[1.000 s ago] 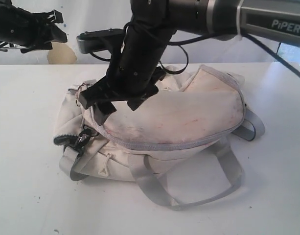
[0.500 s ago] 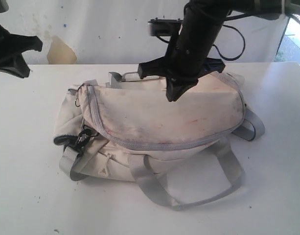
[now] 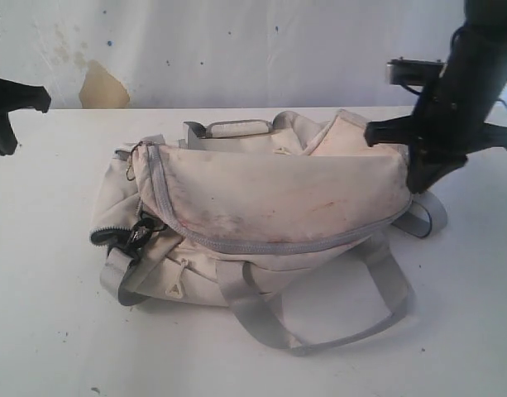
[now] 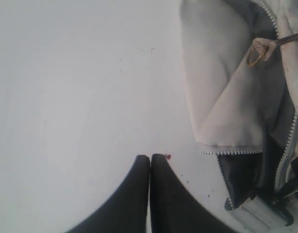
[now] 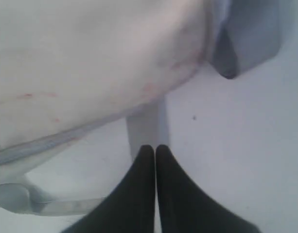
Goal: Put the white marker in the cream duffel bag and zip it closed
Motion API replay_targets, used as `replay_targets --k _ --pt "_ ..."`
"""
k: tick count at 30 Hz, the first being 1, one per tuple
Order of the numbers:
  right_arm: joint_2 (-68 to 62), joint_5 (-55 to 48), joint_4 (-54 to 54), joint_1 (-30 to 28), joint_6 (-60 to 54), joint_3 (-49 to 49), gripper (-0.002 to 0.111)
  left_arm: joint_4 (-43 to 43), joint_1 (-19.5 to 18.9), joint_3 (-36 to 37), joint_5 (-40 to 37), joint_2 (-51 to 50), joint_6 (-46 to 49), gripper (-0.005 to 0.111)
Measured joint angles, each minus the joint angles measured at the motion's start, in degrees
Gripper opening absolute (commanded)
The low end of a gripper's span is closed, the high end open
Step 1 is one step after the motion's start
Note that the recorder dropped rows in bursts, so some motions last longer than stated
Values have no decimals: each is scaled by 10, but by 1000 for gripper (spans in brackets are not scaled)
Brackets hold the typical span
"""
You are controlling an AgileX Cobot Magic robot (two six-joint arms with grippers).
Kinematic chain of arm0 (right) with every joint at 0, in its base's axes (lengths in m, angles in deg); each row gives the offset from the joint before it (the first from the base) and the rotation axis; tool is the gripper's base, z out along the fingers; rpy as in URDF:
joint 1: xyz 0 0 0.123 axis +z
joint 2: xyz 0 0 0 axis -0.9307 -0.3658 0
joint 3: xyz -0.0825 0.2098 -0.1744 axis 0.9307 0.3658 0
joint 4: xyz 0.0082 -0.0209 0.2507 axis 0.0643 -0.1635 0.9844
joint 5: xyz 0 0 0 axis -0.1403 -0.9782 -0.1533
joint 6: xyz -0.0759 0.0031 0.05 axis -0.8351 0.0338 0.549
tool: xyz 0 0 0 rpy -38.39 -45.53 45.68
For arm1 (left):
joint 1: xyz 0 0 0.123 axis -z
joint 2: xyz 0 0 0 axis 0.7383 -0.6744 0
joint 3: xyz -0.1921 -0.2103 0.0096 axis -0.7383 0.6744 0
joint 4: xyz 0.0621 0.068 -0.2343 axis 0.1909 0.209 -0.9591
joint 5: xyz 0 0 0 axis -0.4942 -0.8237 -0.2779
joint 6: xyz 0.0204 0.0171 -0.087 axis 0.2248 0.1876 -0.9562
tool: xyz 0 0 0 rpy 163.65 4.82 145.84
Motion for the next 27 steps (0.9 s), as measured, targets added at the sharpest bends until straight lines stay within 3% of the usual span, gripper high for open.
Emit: replay_targets --k 7,14,21,27 --pt "60 18 -43 -73 -4 73 0 12 0 0 -6 0 -2 0" --pt "74 47 -58 -85 -45 114 0 30 0 1 -14 7 -2 0" --pt "111 50 -58 -85 -50 119 0 62 0 118 35 102 -4 0" --pt "218 44 -57 -85 -52 136 0 62 0 242 57 263 -4 0"
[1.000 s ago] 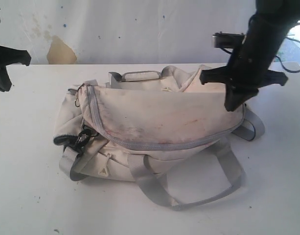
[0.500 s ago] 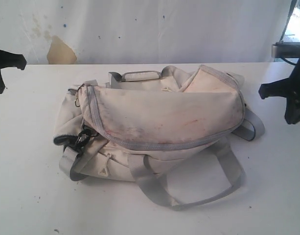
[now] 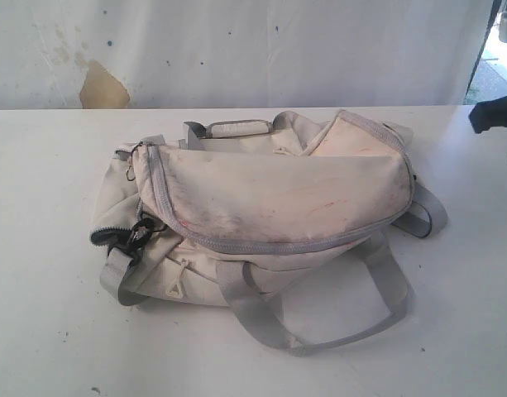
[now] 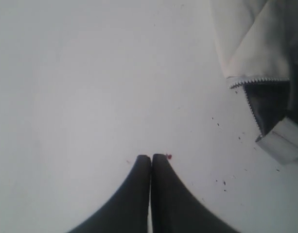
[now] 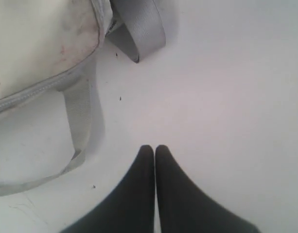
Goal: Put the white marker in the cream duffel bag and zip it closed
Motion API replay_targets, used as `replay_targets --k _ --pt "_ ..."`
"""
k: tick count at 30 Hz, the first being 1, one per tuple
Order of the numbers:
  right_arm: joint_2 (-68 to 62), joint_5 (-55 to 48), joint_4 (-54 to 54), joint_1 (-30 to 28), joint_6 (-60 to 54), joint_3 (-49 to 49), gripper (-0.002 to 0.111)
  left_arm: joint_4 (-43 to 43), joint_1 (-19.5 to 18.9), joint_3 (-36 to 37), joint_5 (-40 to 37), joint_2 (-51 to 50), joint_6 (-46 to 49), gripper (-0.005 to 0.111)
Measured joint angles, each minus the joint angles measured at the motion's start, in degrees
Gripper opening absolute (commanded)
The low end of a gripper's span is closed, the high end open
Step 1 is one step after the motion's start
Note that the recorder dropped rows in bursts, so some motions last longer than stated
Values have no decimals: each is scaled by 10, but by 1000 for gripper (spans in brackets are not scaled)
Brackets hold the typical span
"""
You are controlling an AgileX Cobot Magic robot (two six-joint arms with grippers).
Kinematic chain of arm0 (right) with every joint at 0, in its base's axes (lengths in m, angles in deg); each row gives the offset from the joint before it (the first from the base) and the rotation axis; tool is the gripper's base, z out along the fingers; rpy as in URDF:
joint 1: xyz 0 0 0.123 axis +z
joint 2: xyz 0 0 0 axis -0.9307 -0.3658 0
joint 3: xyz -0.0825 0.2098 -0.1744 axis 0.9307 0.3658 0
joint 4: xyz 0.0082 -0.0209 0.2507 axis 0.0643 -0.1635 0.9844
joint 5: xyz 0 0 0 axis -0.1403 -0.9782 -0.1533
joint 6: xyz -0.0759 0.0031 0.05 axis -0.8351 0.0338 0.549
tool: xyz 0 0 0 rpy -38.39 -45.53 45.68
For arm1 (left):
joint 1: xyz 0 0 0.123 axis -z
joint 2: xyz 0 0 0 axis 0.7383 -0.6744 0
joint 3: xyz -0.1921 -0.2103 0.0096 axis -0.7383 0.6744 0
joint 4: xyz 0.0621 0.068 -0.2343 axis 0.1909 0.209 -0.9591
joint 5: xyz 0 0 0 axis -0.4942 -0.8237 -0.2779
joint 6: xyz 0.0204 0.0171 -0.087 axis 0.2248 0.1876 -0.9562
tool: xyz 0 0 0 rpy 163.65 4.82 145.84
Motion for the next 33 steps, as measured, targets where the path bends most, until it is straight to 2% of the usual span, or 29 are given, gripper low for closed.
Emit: replay_targets --k 5,16,19,25,29,33 --pt "146 13 0 0 0 53 0 0 0 74 43 169 -12 0" --pt "436 13 0 0 -6 188 0 0 0 135 54 427 -14 0" --pt "596 10 0 0 -9 239 0 0 0 156 34 523 -14 0" --pt "821 5 0 0 -9 311 0 0 0 190 32 674 -14 0" --pt "836 -15 0 0 -9 336 0 2 0 205 48 707 -14 0" --pt "836 62 1 0 -9 373 0 3 0 235 133 709 -14 0"
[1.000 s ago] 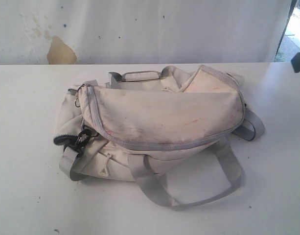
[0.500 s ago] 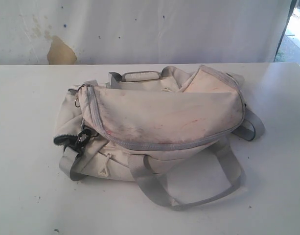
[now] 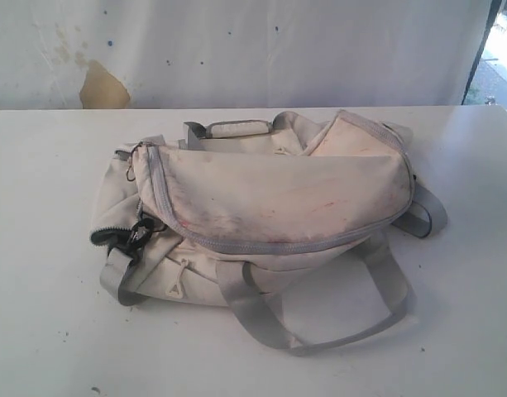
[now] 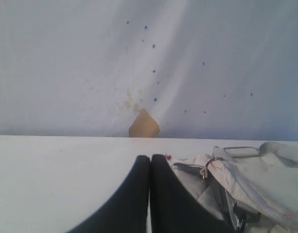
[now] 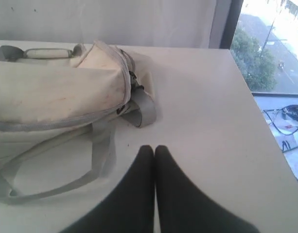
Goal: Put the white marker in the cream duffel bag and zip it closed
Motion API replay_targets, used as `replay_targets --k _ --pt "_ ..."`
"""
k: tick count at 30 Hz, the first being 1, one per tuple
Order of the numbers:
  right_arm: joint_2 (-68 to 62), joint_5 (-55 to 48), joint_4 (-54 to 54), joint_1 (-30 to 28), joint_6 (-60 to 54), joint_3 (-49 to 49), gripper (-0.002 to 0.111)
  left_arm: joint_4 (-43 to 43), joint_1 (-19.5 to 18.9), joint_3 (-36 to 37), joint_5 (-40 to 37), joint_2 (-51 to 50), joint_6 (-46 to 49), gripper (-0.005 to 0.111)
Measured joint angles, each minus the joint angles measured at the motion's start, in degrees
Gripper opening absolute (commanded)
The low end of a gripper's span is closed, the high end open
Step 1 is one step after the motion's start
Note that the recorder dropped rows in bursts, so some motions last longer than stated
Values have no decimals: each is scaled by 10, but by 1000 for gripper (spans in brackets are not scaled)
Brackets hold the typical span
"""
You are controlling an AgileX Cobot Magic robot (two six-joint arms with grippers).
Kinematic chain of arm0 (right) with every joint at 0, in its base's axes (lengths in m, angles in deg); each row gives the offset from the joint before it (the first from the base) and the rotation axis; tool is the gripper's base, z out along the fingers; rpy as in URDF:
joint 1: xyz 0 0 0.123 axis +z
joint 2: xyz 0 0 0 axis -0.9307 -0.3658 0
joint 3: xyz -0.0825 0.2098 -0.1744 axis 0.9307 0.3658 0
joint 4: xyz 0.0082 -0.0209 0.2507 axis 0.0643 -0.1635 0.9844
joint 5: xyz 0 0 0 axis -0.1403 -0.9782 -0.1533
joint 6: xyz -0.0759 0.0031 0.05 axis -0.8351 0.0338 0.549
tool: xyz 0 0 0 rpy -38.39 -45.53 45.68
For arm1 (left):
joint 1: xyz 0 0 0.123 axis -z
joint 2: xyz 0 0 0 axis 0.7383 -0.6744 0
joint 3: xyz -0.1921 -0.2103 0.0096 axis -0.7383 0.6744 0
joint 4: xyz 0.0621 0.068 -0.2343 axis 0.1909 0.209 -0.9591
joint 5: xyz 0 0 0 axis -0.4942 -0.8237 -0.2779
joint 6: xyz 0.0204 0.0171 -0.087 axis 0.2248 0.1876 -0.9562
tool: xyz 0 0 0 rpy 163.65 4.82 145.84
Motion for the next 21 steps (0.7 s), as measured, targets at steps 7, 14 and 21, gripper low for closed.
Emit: replay_targets --k 7,14,21 --pt "-1 239 0 0 0 117 0 0 0 79 95 0 0 0" --pt "-1 431 0 0 -1 225 0 0 0 196 249 -1 0 0" --pt "-1 539 0 0 -1 298 0 0 0 299 379 -1 0 0"
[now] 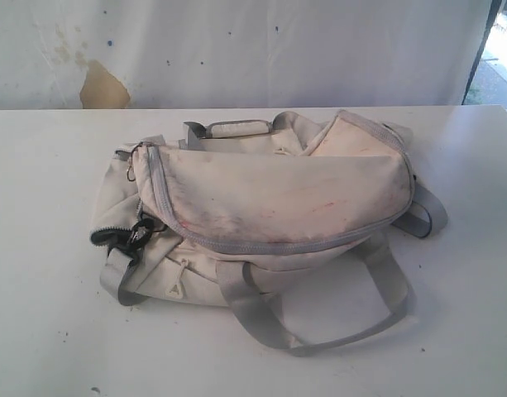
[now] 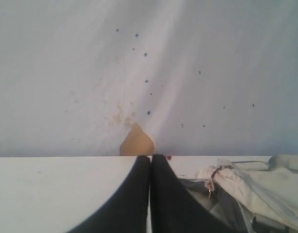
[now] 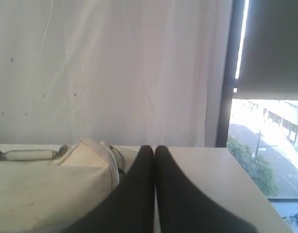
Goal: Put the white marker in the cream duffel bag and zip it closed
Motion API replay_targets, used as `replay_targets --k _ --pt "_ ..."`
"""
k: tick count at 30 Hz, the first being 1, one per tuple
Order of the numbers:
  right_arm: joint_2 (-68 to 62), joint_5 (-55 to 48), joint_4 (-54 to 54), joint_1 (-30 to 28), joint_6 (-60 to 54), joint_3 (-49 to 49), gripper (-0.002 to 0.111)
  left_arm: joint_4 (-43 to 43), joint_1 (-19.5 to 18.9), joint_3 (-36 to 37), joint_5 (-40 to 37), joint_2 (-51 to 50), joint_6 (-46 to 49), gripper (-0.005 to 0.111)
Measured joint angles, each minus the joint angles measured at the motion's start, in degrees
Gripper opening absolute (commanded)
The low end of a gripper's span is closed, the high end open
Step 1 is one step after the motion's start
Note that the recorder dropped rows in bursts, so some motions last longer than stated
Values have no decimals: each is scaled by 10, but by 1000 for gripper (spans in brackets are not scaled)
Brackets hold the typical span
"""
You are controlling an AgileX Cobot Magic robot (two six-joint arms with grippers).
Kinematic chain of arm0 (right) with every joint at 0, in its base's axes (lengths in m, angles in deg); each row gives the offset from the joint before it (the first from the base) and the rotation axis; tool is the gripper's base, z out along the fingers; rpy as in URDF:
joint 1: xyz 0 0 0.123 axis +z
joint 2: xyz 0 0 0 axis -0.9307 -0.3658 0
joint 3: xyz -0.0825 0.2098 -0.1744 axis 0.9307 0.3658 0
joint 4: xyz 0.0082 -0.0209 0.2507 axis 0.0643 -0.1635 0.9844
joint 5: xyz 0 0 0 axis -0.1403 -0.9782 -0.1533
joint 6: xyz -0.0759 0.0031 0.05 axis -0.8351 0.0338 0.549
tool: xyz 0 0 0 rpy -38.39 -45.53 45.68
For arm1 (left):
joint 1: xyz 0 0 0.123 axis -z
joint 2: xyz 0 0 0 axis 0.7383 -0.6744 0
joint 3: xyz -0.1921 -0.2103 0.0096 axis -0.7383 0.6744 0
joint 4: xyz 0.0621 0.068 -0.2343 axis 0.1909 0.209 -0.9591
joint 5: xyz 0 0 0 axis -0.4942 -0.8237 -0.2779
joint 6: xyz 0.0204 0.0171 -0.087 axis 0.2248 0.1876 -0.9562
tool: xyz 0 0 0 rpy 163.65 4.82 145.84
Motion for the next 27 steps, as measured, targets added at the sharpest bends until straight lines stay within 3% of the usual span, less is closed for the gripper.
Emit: replay_targets --k 5,9,27 --pt "1 1 0 0 0 59 0 0 0 57 59 0 0 0" --pt "1 -49 -1 0 -1 65 0 0 0 58 45 0 0 0" --pt "1 -70 0 0 5 65 0 0 0 58 25 0 0 0"
